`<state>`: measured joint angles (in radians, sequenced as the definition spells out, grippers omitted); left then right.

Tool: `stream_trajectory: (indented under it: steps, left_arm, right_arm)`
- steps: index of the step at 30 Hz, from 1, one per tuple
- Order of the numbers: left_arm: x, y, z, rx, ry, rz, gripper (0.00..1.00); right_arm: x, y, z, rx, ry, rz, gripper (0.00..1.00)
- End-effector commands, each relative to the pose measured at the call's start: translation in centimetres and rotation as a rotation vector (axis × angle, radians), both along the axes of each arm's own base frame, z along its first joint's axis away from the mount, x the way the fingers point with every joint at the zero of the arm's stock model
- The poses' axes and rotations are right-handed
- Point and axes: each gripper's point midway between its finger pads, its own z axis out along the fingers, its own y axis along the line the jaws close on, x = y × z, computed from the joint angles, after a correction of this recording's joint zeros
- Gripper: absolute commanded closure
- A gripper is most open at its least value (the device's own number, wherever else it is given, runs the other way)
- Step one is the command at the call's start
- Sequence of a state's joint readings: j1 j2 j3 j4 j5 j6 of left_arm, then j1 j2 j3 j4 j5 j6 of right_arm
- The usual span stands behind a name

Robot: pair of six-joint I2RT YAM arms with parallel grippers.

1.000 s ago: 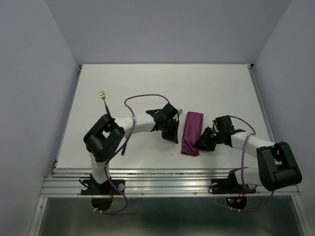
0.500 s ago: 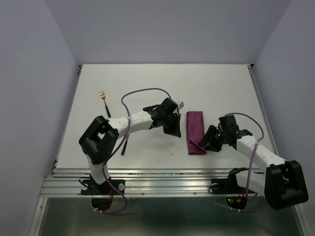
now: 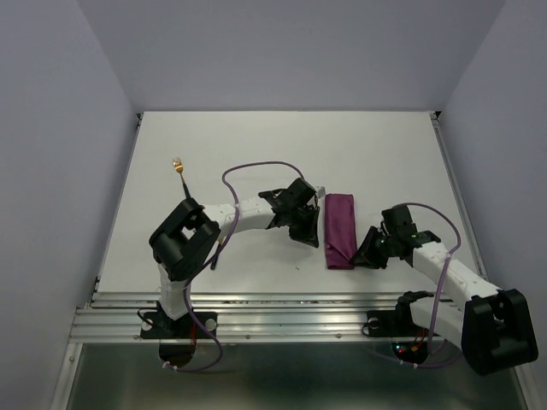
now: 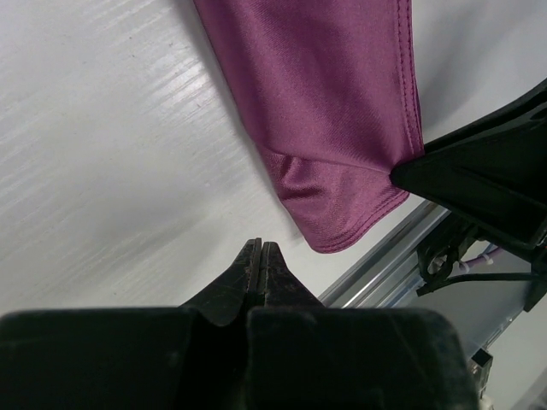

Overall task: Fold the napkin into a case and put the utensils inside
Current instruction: Smooth out the smaller rectangle-folded napkin at the center of the board.

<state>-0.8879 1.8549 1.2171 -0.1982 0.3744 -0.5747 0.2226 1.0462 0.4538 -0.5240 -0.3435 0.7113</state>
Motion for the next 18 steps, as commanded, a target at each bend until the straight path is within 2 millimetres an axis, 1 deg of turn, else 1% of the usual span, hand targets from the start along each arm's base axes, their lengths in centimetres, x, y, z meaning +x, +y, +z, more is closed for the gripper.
stream_trajectory:
  steps: [1, 3, 9, 10, 11, 14, 18]
  left_arm:
    - [-0.5, -1.2, 0.7, -0.039, -0.011, -0.028, 1.00]
    - [-0.5, -1.3, 0.6, -0.040, -0.009, -0.027, 1.00]
    - [-0.5, -1.5, 0.2, -0.042, -0.002, -0.026, 1.00]
    - [-0.5, -1.6, 0.0, -0.040, 0.002, -0.027, 1.00]
    - [-0.5, -1.6, -0.1, -0.040, 0.005, -0.029, 1.00]
    - [-0.9, -1.7, -0.8, -0.037, 0.015, -0.038, 1.00]
    - [-1.4, -1.4, -1.7, -0.022, 0.034, -0.044, 1.00]
  right_arm:
    - [0.5, 0.1, 0.8, 0.006, -0.030, -0.001, 0.78]
    - [0.8, 0.2, 1.1, 0.012, -0.038, 0.003, 0.79]
    - [0.7, 0.4, 1.3, 0.018, -0.032, 0.019, 0.79]
    - [0.7, 0.4, 1.4, 0.016, -0.033, 0.021, 0.77]
    - [0.6, 0.3, 1.4, 0.015, -0.034, 0.021, 0.71]
    - [0.5, 0.0, 1.5, -0.004, -0.036, 0.014, 0.63]
    - [0.7, -1.1, 1.4, -0.068, -0.036, -0.023, 0.63]
